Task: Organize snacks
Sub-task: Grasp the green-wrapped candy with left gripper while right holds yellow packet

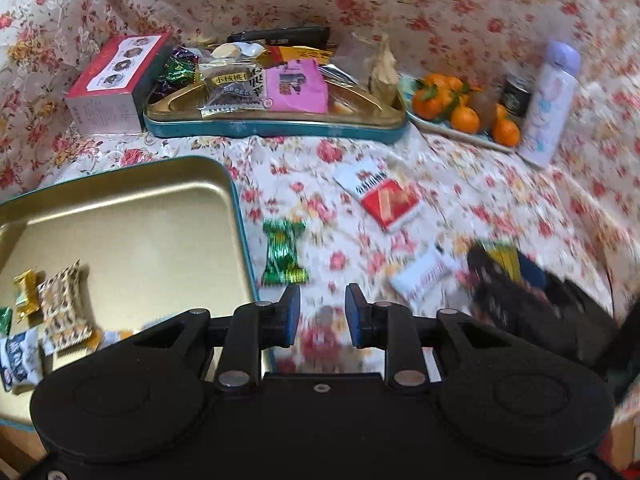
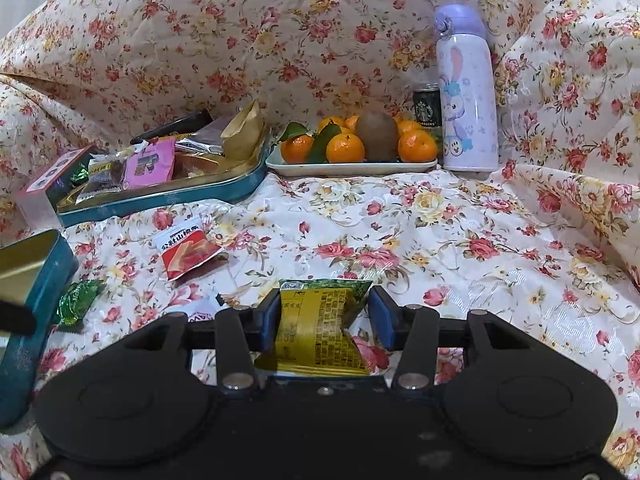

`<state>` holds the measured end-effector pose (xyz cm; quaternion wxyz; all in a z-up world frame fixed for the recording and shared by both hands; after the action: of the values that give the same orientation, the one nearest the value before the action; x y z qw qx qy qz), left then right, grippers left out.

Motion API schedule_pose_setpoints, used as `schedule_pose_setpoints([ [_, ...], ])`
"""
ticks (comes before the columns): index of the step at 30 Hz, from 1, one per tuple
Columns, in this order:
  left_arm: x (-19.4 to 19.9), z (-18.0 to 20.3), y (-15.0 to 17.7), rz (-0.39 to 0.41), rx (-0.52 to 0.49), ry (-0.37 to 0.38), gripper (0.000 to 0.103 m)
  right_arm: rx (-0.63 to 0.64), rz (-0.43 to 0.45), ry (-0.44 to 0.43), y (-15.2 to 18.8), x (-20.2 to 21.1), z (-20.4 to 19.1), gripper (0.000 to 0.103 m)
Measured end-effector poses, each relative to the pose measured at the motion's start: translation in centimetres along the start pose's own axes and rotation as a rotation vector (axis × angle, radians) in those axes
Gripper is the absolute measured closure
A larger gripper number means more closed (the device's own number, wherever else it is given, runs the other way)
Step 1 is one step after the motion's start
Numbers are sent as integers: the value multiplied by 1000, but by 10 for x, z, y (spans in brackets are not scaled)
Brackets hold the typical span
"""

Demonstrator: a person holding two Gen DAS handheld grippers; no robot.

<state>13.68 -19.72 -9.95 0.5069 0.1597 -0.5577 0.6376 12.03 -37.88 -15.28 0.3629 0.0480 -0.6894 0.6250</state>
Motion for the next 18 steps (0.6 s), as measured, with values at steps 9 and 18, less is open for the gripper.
schedule_pose_setpoints([
  [9,-30,-20,-24,-41,53,-65,68,-16,-4,-8,0,-2,0,51],
  [18,-45,-23,-29,-68,7,-114,68,-26,-3,-7,0,-1,0,51],
])
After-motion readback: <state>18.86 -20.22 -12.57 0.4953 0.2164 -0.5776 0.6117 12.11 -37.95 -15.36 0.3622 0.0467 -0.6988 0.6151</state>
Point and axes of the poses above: each gripper's, at about its wrist camera, not at the fingertips, and x roughly against the way its jaws point, z to its right, y to its underside, the point moved 10 cm from there along -x, roughly the way its jaws point, and after that the axes turned 13 degrees about y, right-handed, at the moved point
